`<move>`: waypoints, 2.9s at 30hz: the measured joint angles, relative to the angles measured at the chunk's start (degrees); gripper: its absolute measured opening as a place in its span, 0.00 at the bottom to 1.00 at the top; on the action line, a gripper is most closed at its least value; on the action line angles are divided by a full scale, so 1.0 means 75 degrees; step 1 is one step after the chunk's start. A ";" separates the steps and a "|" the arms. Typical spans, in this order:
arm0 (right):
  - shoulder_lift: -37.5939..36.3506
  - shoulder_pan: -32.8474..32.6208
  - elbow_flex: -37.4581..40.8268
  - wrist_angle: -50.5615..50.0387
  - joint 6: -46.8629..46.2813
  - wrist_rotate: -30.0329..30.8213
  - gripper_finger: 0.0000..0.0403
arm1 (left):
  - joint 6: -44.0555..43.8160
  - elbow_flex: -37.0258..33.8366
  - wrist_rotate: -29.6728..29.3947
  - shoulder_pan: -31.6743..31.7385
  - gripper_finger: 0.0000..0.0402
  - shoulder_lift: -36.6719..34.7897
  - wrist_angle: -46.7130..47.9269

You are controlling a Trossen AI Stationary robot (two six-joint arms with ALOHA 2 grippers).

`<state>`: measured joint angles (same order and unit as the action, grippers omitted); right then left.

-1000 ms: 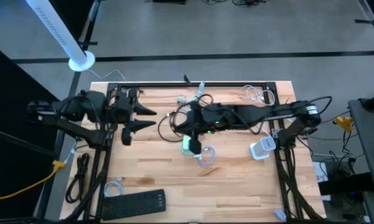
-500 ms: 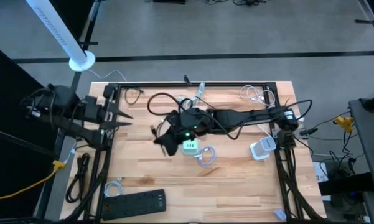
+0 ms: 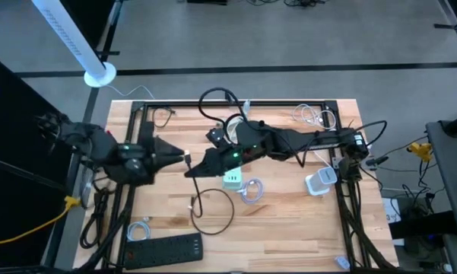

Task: Insert USB
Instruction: Insert the bottom black charger cable into the black outlet extension

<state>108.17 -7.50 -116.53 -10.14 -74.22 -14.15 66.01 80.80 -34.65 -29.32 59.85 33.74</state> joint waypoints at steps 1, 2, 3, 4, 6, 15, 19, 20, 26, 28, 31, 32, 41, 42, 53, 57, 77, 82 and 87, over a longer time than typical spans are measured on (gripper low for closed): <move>-0.0007 -0.0017 0.0000 -0.0007 -0.0169 0.0105 0.01 | 0.0256 0.0058 -0.0288 -0.0053 0.26 0.0112 -0.0112; -0.0010 -0.0035 0.0000 -0.0009 -0.0288 0.0171 0.01 | 0.0514 0.0138 -0.0558 -0.0094 0.26 0.0209 -0.0237; -0.0013 -0.0050 0.0000 -0.0006 -0.0384 0.0247 0.01 | 0.0773 0.0240 -0.0747 -0.0148 0.26 0.0295 -0.0301; -0.0019 -0.0050 0.0000 0.0007 -0.0447 0.0302 0.01 | 0.1037 0.0318 -0.0941 -0.0210 0.26 0.0365 -0.0296; -0.0030 -0.0050 0.0000 0.0016 -0.0580 0.0450 0.01 | 0.1498 0.0463 -0.1284 -0.0315 0.26 0.0487 -0.0271; -0.0033 -0.0050 -0.0015 0.0412 -0.0682 0.0879 0.01 | 0.2359 0.0518 -0.1892 -0.0550 0.27 0.0526 0.0159; -0.0033 -0.0050 -0.0015 0.0395 -0.0705 0.0895 0.01 | 0.2367 0.0518 -0.1909 -0.0551 0.26 0.0602 0.0125; -0.0033 -0.0050 -0.0015 0.0398 -0.0702 0.0892 0.01 | 0.2367 0.0517 -0.1908 -0.0551 0.26 0.0619 0.0128; -0.0033 0.0012 -0.0015 0.0359 -0.0607 0.0872 0.01 | 0.2338 0.0515 -0.1917 -0.0581 0.27 0.0772 0.0122; -0.0033 0.0034 -0.0015 0.0312 -0.0578 0.0854 0.01 | 0.2338 0.0515 -0.1919 -0.0583 0.27 0.0840 0.0122; -0.0033 0.0051 -0.0015 0.0203 -0.0577 0.0830 0.01 | 0.2337 0.0515 -0.1870 -0.0586 0.26 0.0895 0.0122; -0.0033 0.0055 -0.0015 0.0182 -0.0580 0.0831 0.01 | 0.2335 0.0512 -0.1866 -0.0584 0.26 0.0916 0.0123; -0.0030 0.0052 -0.0015 -0.0018 -0.0489 0.0817 0.01 | 0.2335 0.0503 -0.1848 -0.0582 0.26 0.0842 0.0125; -0.0030 0.0039 -0.0013 -0.0057 -0.0454 0.0816 0.01 | 0.2335 0.0503 -0.1848 -0.0580 0.26 0.0842 0.0125; -0.0030 -0.0041 0.0001 -0.0042 -0.0291 0.0727 0.01 | 0.2284 0.0500 -0.1848 -0.0479 0.26 0.0962 0.0122; -0.0030 -0.0063 0.0003 -0.0042 -0.0201 0.0687 0.01 | 0.2242 0.0500 -0.1848 -0.0460 0.26 0.0965 0.0116; -0.0022 -0.0065 0.0006 -0.0032 0.0247 0.0687 0.06 | 0.0772 0.0468 -0.1564 -0.0463 0.06 0.0930 0.0121; -0.0022 -0.0062 0.0006 -0.0037 0.0930 0.0712 0.23 | -0.0934 0.0465 -0.1463 -0.0463 0.06 0.0808 0.0502; -0.0232 -0.0047 0.0009 -0.0242 0.2353 0.0508 0.37 | -0.3396 0.0465 -0.1460 -0.0463 0.06 0.0703 0.0868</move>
<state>106.43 -7.86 -116.46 -11.96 -56.57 -10.34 40.54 84.29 -45.60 -32.80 65.13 40.25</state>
